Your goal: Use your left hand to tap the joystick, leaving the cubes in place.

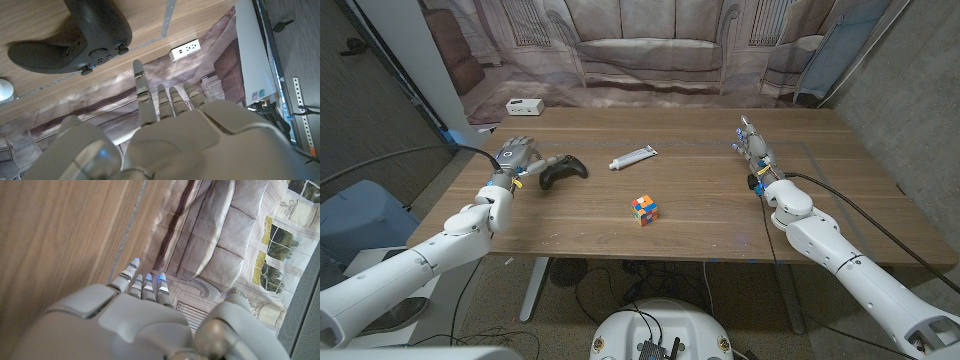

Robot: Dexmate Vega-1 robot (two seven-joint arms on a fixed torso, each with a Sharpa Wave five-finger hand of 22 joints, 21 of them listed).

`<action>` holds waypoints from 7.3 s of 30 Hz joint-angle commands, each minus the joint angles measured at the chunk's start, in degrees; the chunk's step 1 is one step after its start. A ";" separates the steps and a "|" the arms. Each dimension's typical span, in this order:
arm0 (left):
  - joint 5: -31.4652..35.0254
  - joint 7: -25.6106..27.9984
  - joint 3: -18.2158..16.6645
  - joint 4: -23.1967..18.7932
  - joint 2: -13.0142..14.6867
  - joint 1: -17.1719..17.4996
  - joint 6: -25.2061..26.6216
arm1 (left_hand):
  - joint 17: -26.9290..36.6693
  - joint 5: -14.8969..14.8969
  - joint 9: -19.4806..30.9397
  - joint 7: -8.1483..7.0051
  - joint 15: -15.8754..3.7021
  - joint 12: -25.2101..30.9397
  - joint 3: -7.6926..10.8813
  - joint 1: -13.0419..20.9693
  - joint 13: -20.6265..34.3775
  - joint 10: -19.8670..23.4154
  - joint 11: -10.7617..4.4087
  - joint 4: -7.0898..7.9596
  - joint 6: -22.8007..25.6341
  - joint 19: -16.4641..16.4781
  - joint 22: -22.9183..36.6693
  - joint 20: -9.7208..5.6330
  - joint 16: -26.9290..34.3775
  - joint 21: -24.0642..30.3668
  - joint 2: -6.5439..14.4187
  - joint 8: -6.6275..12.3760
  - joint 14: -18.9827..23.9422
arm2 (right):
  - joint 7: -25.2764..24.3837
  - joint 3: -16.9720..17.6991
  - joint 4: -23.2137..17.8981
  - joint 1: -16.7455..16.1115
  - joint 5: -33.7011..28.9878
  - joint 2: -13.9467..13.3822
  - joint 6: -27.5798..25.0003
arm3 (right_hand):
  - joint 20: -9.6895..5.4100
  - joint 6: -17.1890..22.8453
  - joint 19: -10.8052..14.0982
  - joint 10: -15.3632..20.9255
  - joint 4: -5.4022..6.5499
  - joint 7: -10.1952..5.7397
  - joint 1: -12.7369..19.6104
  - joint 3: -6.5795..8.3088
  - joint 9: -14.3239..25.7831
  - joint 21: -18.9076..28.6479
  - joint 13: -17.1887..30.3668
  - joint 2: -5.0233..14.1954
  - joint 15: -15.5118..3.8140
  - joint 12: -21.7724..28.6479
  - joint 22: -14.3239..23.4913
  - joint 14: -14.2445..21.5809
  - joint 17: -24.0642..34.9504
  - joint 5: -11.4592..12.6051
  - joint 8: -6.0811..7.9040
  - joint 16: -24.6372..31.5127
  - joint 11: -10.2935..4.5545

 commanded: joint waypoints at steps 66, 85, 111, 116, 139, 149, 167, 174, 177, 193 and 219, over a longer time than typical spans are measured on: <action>-0.31 0.80 1.35 -0.67 -1.19 1.32 3.36 | 0.15 0.54 0.14 -0.07 -0.34 0.65 -0.30 1.72 0.16 1.77 -0.46 -0.26 3.05 0.19 0.12 0.53 0.29 0.57 1.93 0.23 1.61 | 0.97 0.29 -0.32 -0.47 0.71 -1.06 -0.28 | 0.16 -0.17 0.14 0.14 -0.46 -0.37 0.18 -0.20 0.24 -0.11 0.30 0.65 0.31 -0.15 0.20 0.11 0.21 -0.12 -0.28 -0.24 -0.06; 0.90 -0.32 3.51 0.64 -2.45 -0.35 4.55 | 0.15 0.54 0.13 0.38 -0.81 0.65 -0.17 2.22 0.15 1.99 -0.91 -0.37 4.99 0.12 0.11 0.33 0.25 0.54 2.59 0.58 1.79 | 1.82 0.07 0.47 0.53 0.72 -1.37 -0.79 | 0.31 -0.21 0.04 0.10 -0.44 -0.41 0.04 -0.31 0.25 -0.13 0.30 0.66 0.35 -0.17 0.20 0.00 0.24 -0.13 -0.30 -0.28 -0.01; 1.07 -1.22 5.10 1.63 -3.55 -1.29 5.90 | 0.13 0.49 0.13 0.90 -1.13 0.62 -0.09 2.95 0.13 2.22 -1.17 -0.58 8.69 -0.03 0.10 0.17 0.19 0.50 3.31 1.27 1.92 | 2.31 -0.09 1.52 1.23 1.11 -1.21 -1.04 | 0.27 -0.21 -0.06 0.07 -0.51 -0.45 0.02 -0.39 0.25 -0.14 0.31 0.69 0.34 -0.18 0.21 -0.10 0.24 -0.12 -0.30 -0.33 0.01; 1.22 -0.96 5.36 1.95 -3.67 -1.43 5.75 | 0.13 0.48 0.13 1.04 -1.17 0.62 -0.08 3.11 0.13 2.30 -1.37 -0.63 9.56 -0.06 0.10 0.16 0.18 0.50 3.46 1.40 1.96 | 2.12 -0.04 1.33 1.19 1.13 -1.25 -1.21 | 0.27 -0.21 -0.07 0.05 -0.52 -0.42 0.01 -0.41 0.25 -0.14 0.31 0.69 0.38 -0.18 0.21 -0.11 0.25 -0.12 -0.30 -0.33 -0.05; -0.82 1.22 3.21 0.46 -2.74 0.23 5.26 | 0.11 0.43 0.12 1.11 -1.28 0.69 -0.02 3.70 0.10 2.81 -0.68 -0.82 10.31 -0.10 0.09 -0.85 0.14 0.51 3.99 0.91 2.03 | 1.96 -0.28 0.48 0.93 0.83 -1.47 -1.49 | 0.35 -0.22 -0.12 0.02 -0.55 -0.39 -0.04 -0.48 0.25 -0.13 0.31 0.73 0.42 -0.19 0.21 -0.11 0.26 -0.11 -0.31 -0.33 -0.04; -1.15 2.28 2.05 -0.73 -2.04 1.02 4.94 | 0.11 0.33 0.15 0.62 -1.10 0.66 -0.14 3.82 0.10 2.89 -0.36 -0.87 8.60 0.00 0.09 -0.84 0.15 0.55 4.04 -0.01 2.14 | 1.50 -0.01 -0.42 0.38 0.81 -1.64 -1.46 | 0.31 -0.26 -0.13 0.02 -0.58 -0.42 -0.05 -0.51 0.25 -0.13 0.31 0.73 0.45 -0.19 0.21 -0.08 0.26 -0.11 -0.33 -0.32 -0.01; -1.35 4.38 -0.13 -2.78 -1.48 2.66 6.04 | 0.13 0.08 0.25 0.60 -0.64 0.72 -0.47 3.82 0.14 3.24 -0.39 -0.89 5.96 0.05 0.09 -0.16 0.22 0.56 3.93 -0.90 2.41 | 2.03 0.41 -0.39 0.03 1.20 -1.91 -0.96 | 0.39 -0.34 -0.11 0.09 -0.65 -0.50 -0.03 -0.58 0.25 -0.10 0.31 0.72 0.32 -0.16 0.21 -0.02 0.25 -0.11 -0.35 -0.30 -0.03; -1.27 5.48 -0.78 -3.50 -1.48 3.41 6.68 | 0.13 0.02 0.27 0.53 -0.62 0.81 -0.49 3.89 0.15 3.52 -0.35 -0.91 6.04 0.19 0.09 -0.05 0.30 0.62 3.99 -0.79 2.69 | 2.30 0.38 0.11 0.09 1.04 -1.83 -0.36 | 0.39 -0.28 -0.04 0.16 -0.67 -0.45 -0.04 -0.60 0.25 -0.07 0.31 0.73 0.36 -0.13 0.21 -0.02 0.25 -0.11 -0.32 -0.30 -0.04; -1.26 5.87 -1.05 -3.77 -1.40 3.65 6.76 | 0.13 -0.01 0.28 0.56 -0.64 0.83 -0.49 3.93 0.15 3.60 -0.39 -0.93 6.04 0.23 0.09 -0.02 0.30 0.63 4.02 -0.77 2.73 | 2.32 0.45 0.19 0.07 1.13 -1.83 -0.31 | 0.37 -0.26 -0.05 0.16 -0.67 -0.47 -0.04 -0.60 0.25 -0.08 0.31 0.75 0.35 -0.13 0.21 0.00 0.25 -0.10 -0.32 -0.30 -0.07; -2.00 8.23 -2.19 -3.79 -2.07 4.45 5.77 | 0.22 -0.88 0.39 -4.03 0.80 0.25 -0.82 5.07 0.37 2.52 -0.68 -1.57 -14.18 1.09 0.14 1.45 0.17 0.73 4.37 -2.44 3.26 | 2.36 0.80 0.43 -0.26 1.41 -1.77 0.29 | 0.30 -0.32 0.02 0.19 -0.70 -0.35 -0.03 -0.62 0.25 -0.05 0.31 0.82 0.33 -0.13 0.20 0.03 0.25 -0.09 -0.34 -0.29 -0.05; -4.92 11.77 -4.64 -3.30 -3.14 5.87 1.86 | 0.25 -1.05 0.22 -5.47 0.98 0.05 -1.23 5.60 0.47 1.64 -0.20 -1.97 -28.96 1.96 0.16 1.68 0.20 0.84 4.57 -1.19 3.49 | 2.08 0.86 0.30 -0.36 1.31 -1.45 0.80 | 0.22 -0.32 0.08 0.24 -0.76 -0.29 -0.05 -0.70 0.25 -0.04 0.31 0.87 0.28 -0.12 0.20 0.13 0.25 -0.08 -0.33 -0.26 0.05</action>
